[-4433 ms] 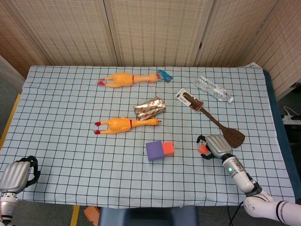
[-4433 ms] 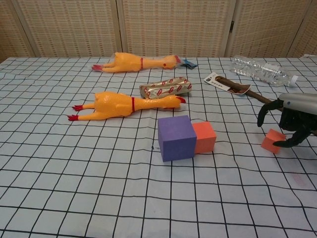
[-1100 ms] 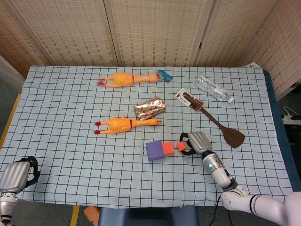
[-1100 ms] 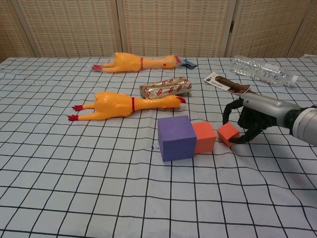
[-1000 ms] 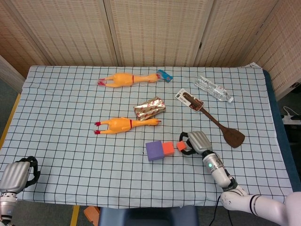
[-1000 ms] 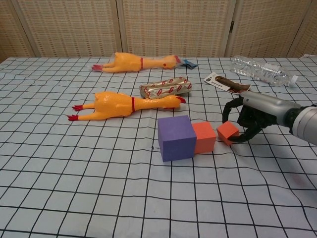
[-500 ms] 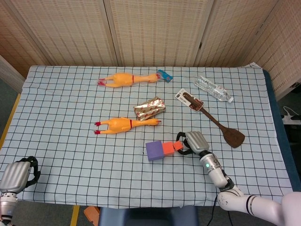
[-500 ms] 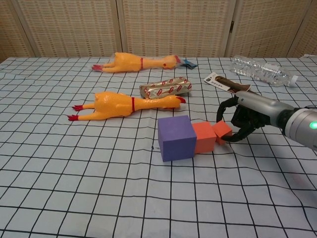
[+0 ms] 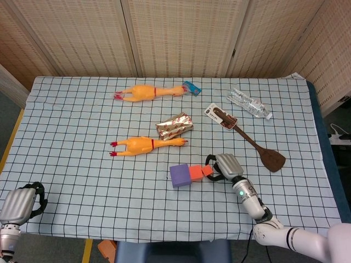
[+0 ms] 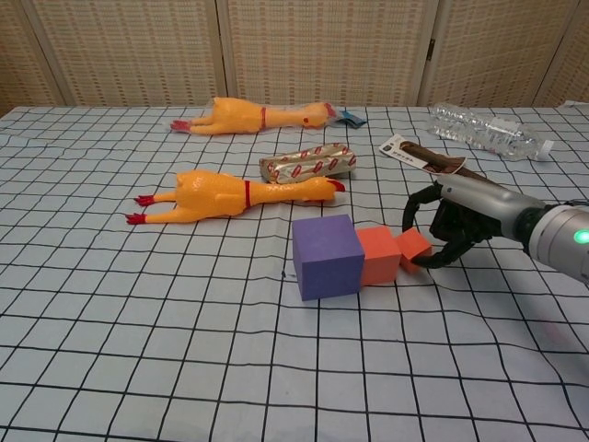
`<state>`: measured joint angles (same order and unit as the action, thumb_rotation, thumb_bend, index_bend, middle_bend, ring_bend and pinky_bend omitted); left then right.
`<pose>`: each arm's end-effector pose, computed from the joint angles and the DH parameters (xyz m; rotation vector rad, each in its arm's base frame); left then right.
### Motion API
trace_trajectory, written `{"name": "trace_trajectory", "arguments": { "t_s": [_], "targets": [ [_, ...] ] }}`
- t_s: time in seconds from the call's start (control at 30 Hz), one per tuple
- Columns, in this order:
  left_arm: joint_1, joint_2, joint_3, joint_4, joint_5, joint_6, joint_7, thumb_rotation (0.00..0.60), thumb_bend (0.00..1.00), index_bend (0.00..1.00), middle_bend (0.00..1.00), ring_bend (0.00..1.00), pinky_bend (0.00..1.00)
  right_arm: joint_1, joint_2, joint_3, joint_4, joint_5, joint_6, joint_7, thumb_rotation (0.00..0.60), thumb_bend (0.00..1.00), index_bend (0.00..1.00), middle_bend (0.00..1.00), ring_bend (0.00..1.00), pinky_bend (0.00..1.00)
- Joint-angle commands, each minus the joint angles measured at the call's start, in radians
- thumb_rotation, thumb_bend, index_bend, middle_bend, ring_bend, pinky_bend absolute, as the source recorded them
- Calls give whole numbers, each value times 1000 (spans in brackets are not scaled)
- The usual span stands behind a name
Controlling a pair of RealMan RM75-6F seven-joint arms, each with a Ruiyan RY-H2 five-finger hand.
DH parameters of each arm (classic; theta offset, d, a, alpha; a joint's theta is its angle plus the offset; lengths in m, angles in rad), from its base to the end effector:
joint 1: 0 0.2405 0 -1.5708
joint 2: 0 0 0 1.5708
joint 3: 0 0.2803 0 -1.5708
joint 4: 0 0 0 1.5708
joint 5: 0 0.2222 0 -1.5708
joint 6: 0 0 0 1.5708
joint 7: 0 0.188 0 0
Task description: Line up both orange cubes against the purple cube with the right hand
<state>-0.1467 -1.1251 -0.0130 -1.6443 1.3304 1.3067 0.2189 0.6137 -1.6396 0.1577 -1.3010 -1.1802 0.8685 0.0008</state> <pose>-0.3603 0.2350 0.1264 -1.4731 -0.9601 -0.6063 -0.2257 -0.3802 -0.0799 1.7327 -1.3374 0.9359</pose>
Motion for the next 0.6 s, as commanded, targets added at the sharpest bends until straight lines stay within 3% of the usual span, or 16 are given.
{"name": "trace_trajectory", "arguments": {
  "t_s": [0.03, 0.4, 0.6],
  "targets": [
    [0, 0, 0, 0, -1, -1, 0, 600, 408, 265, 380, 399, 515, 0, 7, -5, -4, 6, -6, -14, 600, 131, 438, 960, 881, 915],
    [-1, 2, 0, -3, -5, -4, 1, 600, 408, 268, 395, 406, 516, -4, 42, -8, -24, 27, -7, -49, 600, 130, 252, 960, 880, 915],
    [-1, 3, 0, -4, -4, -3, 2, 600, 408, 268, 394, 407, 516, -10, 70, -7, -53, 29, -5, -50, 600, 130, 274, 960, 880, 915]
  ]
}}
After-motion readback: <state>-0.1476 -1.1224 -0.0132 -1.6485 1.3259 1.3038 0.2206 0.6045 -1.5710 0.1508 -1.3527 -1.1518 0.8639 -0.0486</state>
